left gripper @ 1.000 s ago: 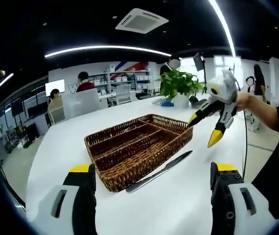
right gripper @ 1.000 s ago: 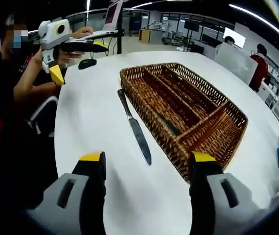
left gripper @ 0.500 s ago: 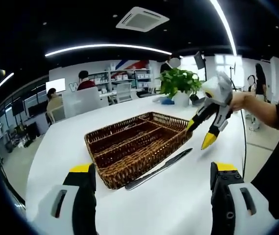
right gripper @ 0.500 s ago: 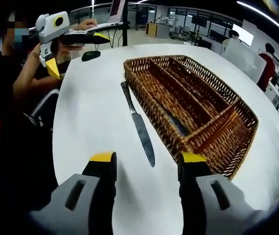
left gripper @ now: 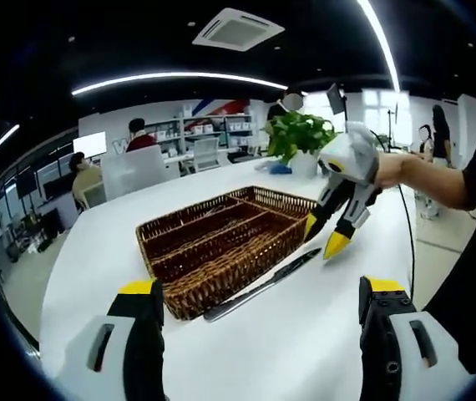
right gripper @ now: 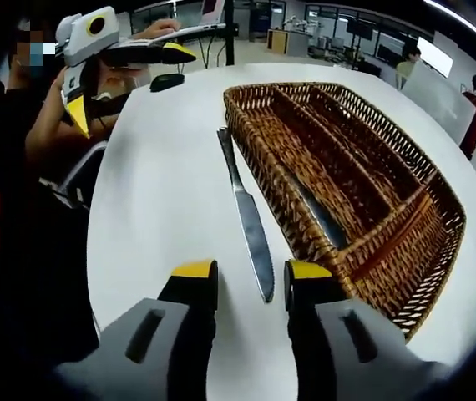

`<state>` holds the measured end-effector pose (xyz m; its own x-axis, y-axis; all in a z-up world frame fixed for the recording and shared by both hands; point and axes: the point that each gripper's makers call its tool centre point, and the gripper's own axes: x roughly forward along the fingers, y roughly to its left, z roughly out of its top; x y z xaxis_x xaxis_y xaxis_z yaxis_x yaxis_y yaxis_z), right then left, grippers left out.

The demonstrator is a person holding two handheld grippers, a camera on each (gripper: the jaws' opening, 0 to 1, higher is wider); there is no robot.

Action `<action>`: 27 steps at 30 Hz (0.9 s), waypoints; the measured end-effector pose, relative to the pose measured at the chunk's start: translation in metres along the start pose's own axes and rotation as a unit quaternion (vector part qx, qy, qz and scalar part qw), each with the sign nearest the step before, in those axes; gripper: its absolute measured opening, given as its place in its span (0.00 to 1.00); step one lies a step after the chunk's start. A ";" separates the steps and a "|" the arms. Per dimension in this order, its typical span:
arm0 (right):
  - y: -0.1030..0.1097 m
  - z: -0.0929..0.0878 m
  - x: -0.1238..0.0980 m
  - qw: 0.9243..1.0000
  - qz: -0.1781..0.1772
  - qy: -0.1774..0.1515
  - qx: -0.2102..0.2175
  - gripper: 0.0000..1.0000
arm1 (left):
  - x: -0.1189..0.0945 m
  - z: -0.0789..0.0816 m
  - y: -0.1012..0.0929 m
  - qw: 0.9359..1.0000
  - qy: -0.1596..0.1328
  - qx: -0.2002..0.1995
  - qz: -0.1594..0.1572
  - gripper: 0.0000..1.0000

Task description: Arrange the knives, forks, and spoons in their matching storage slots by inserting each utensil handle-first until every utensil is classified and aligned in the correct compartment

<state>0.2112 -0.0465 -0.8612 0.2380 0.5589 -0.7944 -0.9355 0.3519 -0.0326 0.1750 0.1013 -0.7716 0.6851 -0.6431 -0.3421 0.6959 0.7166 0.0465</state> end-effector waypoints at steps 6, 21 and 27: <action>-0.001 0.003 0.008 1.000 0.008 0.004 0.003 0.26 | 0.002 -0.002 -0.005 1.000 0.002 0.002 -0.009 0.99; -0.005 0.000 0.021 0.998 0.011 0.059 0.024 0.20 | 0.007 -0.015 -0.007 1.000 0.017 0.002 -0.024 0.99; -0.005 -0.001 0.020 0.997 0.011 0.079 0.014 0.18 | 0.008 -0.017 -0.006 0.999 0.017 0.000 -0.030 0.99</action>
<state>0.2207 -0.0376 -0.8775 0.1718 0.4426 -0.8801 -0.9320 0.3625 0.0004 0.1726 0.0963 -0.7911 0.6352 -0.6749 -0.3756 0.7348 0.6778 0.0246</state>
